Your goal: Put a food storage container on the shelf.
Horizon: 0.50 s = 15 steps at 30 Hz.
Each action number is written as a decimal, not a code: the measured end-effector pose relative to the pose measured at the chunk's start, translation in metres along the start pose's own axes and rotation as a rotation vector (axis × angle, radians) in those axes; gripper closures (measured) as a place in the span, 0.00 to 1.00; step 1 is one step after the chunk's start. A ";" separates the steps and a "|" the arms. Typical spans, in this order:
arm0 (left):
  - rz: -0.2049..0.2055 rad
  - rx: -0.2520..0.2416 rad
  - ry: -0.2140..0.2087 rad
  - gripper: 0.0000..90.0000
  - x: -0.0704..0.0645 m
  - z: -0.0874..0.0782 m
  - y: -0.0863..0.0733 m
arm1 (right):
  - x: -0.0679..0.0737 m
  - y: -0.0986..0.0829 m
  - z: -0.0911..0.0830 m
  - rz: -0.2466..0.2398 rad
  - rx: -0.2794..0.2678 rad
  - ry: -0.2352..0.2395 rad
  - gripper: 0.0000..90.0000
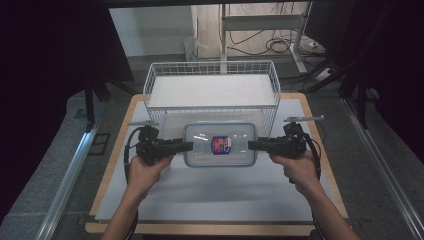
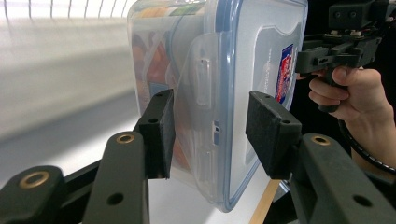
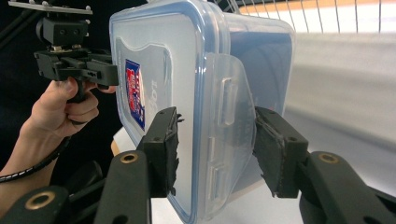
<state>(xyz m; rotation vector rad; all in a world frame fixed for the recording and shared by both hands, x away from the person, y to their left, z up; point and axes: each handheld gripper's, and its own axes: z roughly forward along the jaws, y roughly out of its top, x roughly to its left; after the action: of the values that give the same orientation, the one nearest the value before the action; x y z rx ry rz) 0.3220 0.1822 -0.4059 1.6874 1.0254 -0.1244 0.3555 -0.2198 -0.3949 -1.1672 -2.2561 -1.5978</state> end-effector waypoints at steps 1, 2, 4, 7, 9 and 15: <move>0.003 -0.005 -0.001 0.60 -0.001 -0.002 0.006 | 0.003 0.010 -0.001 -0.001 -0.008 0.002 0.58; 0.005 -0.008 -0.002 0.60 -0.001 -0.004 0.010 | 0.003 0.010 -0.001 -0.001 -0.008 0.002 0.58; 0.011 -0.014 0.001 0.60 -0.002 -0.007 0.019 | 0.005 0.019 -0.002 -0.007 -0.016 0.004 0.58; 0.021 -0.024 0.008 0.60 -0.005 -0.013 0.035 | 0.009 0.038 -0.002 -0.016 -0.032 0.008 0.58; 0.027 -0.028 0.014 0.60 -0.006 -0.016 0.044 | 0.011 0.047 -0.002 -0.025 -0.041 0.007 0.58; 0.035 -0.046 0.028 0.59 -0.009 -0.027 0.077 | 0.015 0.079 -0.001 -0.021 -0.055 0.019 0.58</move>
<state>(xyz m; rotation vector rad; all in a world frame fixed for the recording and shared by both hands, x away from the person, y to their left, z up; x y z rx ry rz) 0.3574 0.1977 -0.3338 1.6683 1.0123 -0.0541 0.3967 -0.2027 -0.3280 -1.1397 -2.2332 -1.6816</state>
